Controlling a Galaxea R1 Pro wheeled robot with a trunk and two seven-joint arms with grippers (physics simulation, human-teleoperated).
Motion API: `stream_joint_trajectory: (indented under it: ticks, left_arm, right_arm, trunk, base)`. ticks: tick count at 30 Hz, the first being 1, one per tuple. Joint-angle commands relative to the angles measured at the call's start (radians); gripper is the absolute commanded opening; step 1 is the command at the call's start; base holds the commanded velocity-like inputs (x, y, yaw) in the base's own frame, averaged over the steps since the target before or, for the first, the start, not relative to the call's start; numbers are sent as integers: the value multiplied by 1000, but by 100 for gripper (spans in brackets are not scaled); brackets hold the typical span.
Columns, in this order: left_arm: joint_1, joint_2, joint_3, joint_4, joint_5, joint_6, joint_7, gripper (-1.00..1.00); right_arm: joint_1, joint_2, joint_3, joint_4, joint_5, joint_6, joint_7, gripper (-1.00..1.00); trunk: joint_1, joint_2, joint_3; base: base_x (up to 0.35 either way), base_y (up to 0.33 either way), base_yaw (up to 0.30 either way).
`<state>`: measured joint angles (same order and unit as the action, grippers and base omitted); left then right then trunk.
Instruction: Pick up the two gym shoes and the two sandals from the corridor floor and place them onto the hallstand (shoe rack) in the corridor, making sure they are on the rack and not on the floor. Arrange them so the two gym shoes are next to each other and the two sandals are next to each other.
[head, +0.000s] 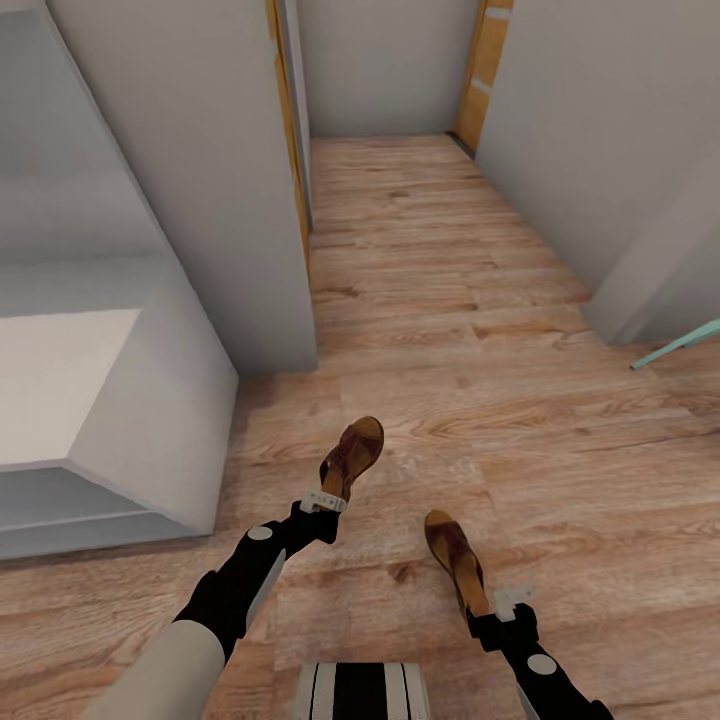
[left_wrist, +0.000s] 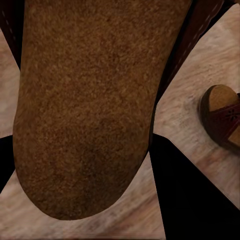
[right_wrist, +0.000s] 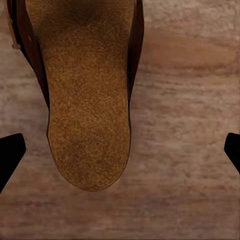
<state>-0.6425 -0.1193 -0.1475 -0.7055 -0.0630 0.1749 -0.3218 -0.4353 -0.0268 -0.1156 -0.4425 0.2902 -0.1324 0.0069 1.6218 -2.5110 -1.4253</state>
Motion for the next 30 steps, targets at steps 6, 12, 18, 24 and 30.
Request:
stream_joint_trajectory:
  ticks: [6,12,18,24,30]
  left_arm:
    - [0,0,2,-2,-8,5,-6,-100]
    - [0,0,2,-2,-8,5,-6,-100]
    - [0,-2,2,-2,-8,5,-6,-100]
    - [0,-2,2,-2,-8,5,-6,-100]
    - [0,-2,2,0,-6,4,-7,-100]
  right_arm:
    - [0,1,-7,-1,10,-4,1,100]
    - [0,1,-8,-2,10,-4,1,100]
    - [0,1,-9,-2,10,-4,1,100]
    - [0,1,-10,-2,9,-4,1,100]
    - [0,1,-9,-2,9,-4,1,100]
  trunk:
    - [0,0,-6]
    - [2,-2,-30]
    - [5,-3,-59]
    - [8,-4,-91]
    - [8,-4,-99]
  base:
    - [0,0,82]
    - [0,0,11]
    - [0,0,2]
    - [0,0,0]
    - [0,0,0]
